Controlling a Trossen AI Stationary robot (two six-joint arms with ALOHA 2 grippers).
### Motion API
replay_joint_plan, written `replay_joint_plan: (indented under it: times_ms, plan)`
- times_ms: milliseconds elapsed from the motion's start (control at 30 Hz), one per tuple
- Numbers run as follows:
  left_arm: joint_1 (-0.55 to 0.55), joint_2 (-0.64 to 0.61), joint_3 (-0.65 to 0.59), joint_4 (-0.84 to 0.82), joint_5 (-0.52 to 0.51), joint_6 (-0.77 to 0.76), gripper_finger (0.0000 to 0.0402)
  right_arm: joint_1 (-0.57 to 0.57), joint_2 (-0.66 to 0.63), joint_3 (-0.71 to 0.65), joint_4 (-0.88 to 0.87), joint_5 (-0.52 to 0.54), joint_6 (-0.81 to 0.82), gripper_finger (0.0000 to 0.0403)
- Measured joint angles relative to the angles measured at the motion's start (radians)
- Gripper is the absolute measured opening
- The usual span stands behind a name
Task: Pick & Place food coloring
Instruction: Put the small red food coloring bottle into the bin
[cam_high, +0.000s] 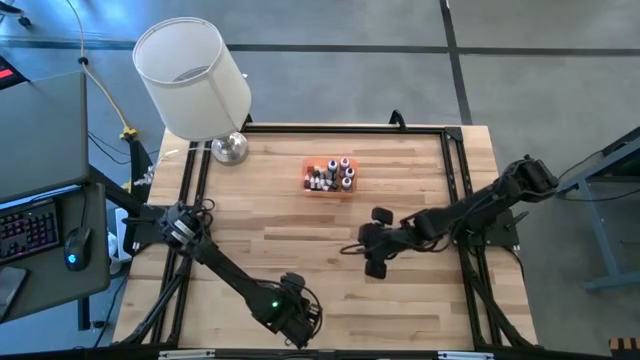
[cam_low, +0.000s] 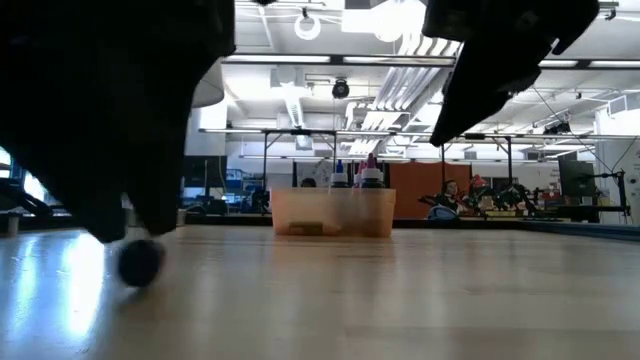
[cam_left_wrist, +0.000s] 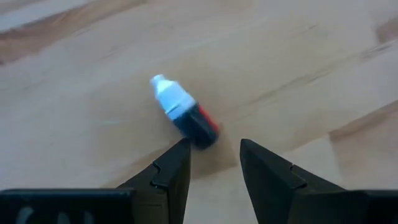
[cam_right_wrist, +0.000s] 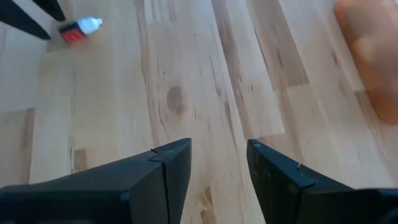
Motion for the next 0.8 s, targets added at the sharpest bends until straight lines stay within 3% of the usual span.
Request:
replay_joint_plan:
  times_ms: [500,800]
  plan:
    - [0.005,-0.004,0.001,-0.017,-0.045,0.024,0.0138,-0.089,0.000,0.001,0.083,-0.214,-0.175,0.0149]
    - [0.004,-0.004,0.001,-0.080,-0.045,0.118,0.0138,-0.095,0.000,0.001,0.083,-0.216,-0.182,0.0149]
